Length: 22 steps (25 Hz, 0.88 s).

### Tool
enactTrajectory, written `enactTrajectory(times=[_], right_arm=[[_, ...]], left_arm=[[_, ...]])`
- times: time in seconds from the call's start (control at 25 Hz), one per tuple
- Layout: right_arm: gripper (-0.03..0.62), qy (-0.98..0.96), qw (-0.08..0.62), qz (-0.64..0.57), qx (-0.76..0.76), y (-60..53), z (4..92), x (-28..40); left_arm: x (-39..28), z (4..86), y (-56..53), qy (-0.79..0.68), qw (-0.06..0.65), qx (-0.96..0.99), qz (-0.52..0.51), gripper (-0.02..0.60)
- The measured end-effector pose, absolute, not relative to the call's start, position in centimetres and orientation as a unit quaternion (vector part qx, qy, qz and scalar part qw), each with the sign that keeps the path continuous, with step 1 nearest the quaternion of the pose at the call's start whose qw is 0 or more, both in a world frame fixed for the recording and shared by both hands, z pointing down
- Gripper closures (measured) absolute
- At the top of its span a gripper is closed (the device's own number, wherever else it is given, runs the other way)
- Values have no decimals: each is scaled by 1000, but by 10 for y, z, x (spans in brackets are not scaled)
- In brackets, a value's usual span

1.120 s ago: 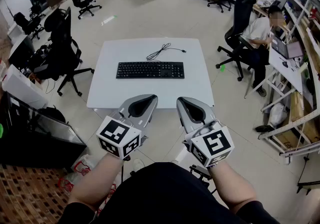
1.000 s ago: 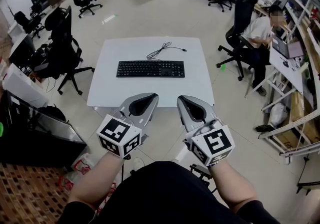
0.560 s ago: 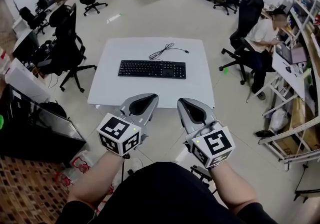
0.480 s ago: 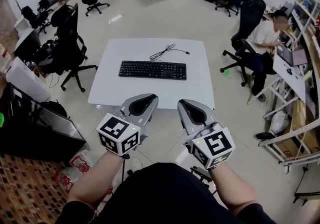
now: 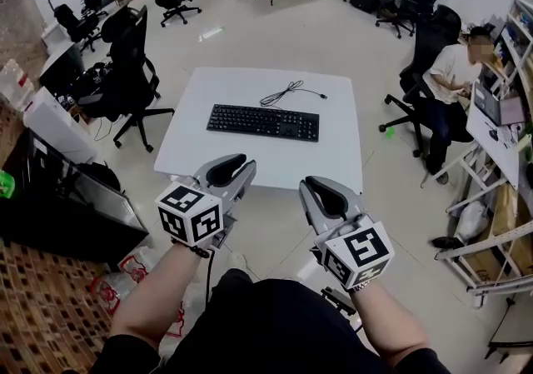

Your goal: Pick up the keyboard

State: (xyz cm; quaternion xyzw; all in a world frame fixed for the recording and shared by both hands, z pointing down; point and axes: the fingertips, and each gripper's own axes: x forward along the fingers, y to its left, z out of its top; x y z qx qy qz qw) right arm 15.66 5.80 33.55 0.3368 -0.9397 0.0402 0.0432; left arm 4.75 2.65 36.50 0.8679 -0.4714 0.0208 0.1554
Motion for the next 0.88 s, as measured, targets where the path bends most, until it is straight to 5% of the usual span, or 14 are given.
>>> enactTrajectory(times=[0.88], right_arm=[[556, -913, 43, 159, 372, -97, 399, 77]], left_arm=[[-144, 502, -177, -530, 286, 793, 96, 426]])
